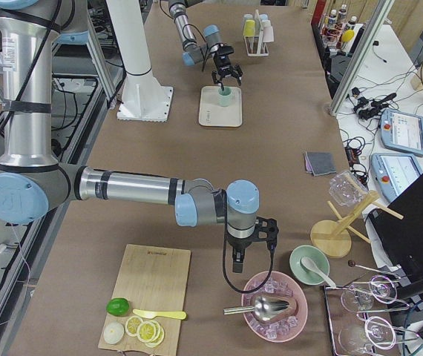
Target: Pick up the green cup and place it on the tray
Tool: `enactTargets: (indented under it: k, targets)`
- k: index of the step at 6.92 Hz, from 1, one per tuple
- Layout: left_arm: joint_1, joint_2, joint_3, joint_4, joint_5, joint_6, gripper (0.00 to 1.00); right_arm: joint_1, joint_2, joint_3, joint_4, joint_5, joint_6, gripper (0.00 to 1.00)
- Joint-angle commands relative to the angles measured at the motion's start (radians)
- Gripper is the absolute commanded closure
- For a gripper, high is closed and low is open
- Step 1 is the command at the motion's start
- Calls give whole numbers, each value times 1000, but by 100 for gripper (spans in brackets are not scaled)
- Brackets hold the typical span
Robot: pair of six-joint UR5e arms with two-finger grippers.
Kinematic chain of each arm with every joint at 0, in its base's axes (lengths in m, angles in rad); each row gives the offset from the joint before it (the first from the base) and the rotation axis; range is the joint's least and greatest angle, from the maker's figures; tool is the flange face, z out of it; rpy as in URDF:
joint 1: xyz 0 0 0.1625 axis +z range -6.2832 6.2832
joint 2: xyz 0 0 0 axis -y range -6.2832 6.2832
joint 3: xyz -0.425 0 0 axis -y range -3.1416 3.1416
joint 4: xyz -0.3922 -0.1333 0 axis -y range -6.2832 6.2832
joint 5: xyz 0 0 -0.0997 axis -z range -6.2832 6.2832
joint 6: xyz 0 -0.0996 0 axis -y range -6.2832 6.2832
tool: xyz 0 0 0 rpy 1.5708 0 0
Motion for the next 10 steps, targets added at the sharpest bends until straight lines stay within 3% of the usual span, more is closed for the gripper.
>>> enactTargets:
  k: [1, 3, 4, 5, 7, 9, 10]
  targets:
    - [-62, -5, -141, 437, 6, 20, 1, 0, 4, 3, 2, 4, 0, 0]
    - [-107, -9, -257, 881, 28, 18, 1, -1, 4, 2, 24, 4, -2, 0]
    - [-119, -12, -290, 1033, 115, 17, 1, -2, 1, 2, 28, 8, -2, 0]
    - [-122, -11, -305, 1117, 213, 18, 1, -2, 1, 0, 28, 4, -2, 0]
    - [-142, -9, -319, 1342, 223, 3, 1, -2, 0, 2, 28, 10, -3, 0]
    - [-156, -12, -347, 1338, 199, -50, 1, -2, 1, 2, 28, 10, -5, 0]
    - [-198, -9, -377, 1329, 55, -69, 1, -2, -2, 0, 28, 10, -5, 0]
